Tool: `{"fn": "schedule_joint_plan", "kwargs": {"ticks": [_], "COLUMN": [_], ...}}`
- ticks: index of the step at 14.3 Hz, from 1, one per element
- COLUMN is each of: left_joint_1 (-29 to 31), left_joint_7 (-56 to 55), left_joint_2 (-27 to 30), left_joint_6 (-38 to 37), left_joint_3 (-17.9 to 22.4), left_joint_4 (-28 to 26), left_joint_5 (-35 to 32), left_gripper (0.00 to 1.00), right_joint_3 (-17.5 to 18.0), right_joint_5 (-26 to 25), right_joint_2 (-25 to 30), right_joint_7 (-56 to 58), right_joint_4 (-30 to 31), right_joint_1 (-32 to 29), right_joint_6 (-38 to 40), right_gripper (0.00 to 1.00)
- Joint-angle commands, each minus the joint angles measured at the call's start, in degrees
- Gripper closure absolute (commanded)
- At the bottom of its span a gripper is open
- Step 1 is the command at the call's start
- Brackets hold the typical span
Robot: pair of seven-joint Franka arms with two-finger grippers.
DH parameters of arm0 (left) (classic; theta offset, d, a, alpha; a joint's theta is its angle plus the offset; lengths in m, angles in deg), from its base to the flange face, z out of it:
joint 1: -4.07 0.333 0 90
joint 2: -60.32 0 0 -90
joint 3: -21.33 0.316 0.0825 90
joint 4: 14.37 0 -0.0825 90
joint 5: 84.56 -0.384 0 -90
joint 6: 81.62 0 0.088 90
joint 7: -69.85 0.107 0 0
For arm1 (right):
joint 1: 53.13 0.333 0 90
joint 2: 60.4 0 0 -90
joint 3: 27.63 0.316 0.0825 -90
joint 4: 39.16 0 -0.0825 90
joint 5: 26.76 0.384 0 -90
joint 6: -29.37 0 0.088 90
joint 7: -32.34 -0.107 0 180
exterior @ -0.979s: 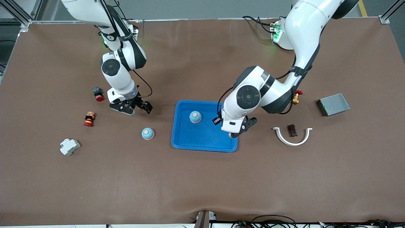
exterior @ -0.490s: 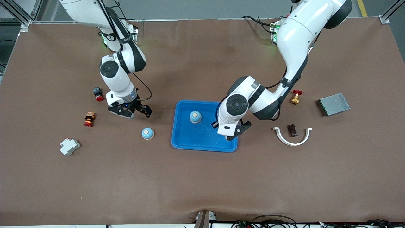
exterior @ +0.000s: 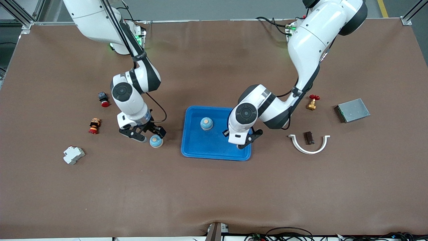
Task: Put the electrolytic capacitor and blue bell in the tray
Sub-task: 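Move the capacitor over the tray with the left gripper while the right reaches the bell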
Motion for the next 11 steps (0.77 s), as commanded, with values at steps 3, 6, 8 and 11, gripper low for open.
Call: {"fn": "schedule_joint_plan", "kwargs": {"ticks": [3,6,8,11], "left_joint_1": [-0.78,-0.78,-0.87,-0.95], "left_joint_7": [-2.16,-2.34,-2.34,-2.34], "left_joint_2": [-1.29,-1.73,-1.82,-2.17], "left_joint_6": [1.08,1.0,1.08,1.08], "left_joint_3": [0.41,0.41,0.59,0.59], "left_joint_4": [-0.27,-0.28,-0.28,-0.36], "left_joint_5": [-3.11,-3.46,-3.55,-3.55], "left_gripper": [1.0,1.0,1.0,1.0], "right_joint_3": [0.87,0.87,0.87,0.78], "right_joint_5": [0.27,0.27,0.27,0.27], "right_joint_2": [-3.85,-4.11,-4.38,-4.82], "right_joint_7": [-0.64,-0.56,-0.56,-0.56], "right_joint_4": [-2.66,-3.01,-3.45,-3.8], "right_joint_1": [-1.09,-1.09,-1.18,-1.18], "right_joint_6": [-1.17,-1.53,-1.44,-1.44], "right_gripper": [0.0,0.0,0.0,0.03]}}
